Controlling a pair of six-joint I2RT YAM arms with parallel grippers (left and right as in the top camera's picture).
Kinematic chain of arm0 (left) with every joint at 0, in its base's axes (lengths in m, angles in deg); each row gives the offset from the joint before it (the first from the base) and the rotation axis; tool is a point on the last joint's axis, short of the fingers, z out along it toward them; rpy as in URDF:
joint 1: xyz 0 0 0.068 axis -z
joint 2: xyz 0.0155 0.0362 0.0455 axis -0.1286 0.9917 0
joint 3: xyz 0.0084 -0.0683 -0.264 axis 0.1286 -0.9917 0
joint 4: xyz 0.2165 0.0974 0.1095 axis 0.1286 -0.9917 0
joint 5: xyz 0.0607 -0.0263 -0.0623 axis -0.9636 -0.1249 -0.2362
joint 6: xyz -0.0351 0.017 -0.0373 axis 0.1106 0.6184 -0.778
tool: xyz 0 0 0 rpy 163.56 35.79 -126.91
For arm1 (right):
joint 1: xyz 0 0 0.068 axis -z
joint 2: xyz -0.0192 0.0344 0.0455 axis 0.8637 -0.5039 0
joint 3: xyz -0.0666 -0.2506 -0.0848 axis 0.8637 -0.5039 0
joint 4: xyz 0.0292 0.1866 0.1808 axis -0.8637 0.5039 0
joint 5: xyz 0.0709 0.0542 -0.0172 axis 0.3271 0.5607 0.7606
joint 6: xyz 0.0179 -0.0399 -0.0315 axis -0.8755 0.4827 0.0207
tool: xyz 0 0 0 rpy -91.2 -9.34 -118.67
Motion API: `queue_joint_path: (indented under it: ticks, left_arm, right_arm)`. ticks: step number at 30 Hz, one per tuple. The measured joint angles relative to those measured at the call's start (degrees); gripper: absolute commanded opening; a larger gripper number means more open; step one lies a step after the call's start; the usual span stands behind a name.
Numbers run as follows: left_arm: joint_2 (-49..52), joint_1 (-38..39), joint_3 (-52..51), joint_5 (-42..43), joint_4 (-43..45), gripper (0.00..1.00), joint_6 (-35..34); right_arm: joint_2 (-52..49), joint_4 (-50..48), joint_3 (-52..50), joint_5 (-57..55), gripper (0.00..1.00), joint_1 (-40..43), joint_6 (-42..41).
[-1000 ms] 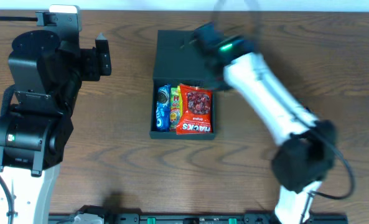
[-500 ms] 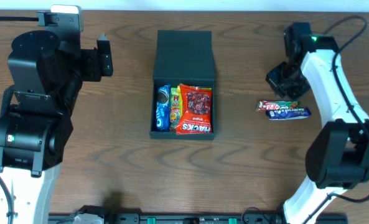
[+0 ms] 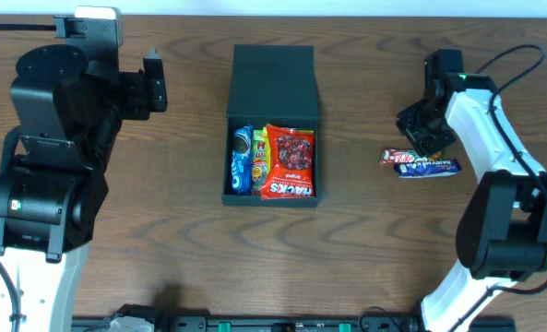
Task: Pack container
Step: 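Reach the right gripper to the green-and-red candy bar and grasp, then lower the green candy bar upright into the box and release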
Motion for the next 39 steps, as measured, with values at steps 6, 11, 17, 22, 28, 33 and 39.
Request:
queue_joint_path:
  ticks: [6,11,17,22,28,33,39]
  left_arm:
    - [0.0,0.0,0.0,0.0,0.0,0.95,0.0]
    - [0.0,0.0,0.0,0.0,0.0,0.95,0.0]
    - [0.0,0.0,0.0,0.0,0.0,0.95,0.0]
    - [0.0,0.0,0.0,0.0,0.0,0.95,0.0]
    - [0.0,0.0,0.0,0.0,0.3,0.95,0.0]
    - [0.0,0.0,0.0,0.0,0.3,0.95,0.0]
    - [0.0,0.0,0.0,0.0,1.4,0.95,0.0]
  right_arm:
    - [0.0,-1.7,-4.6,-0.5,0.35,0.0,-1.0]
    - [-0.3,-7.2,-7.0,-0.3,0.38,0.0,-2.4]
    - [-2.1,-8.9,-7.5,-0.2,0.38,0.0,-2.7]
    - [-3.9,-9.7,-7.6,0.9,0.39,0.0,-2.8]
    - [-3.9,-10.4,-7.7,1.7,0.31,0.0,-2.8]
    - [-3.9,-11.4,-7.7,2.4,0.21,0.1,-2.0]
    - [-3.9,-13.2,-7.7,2.7,0.05,0.2,4.9]
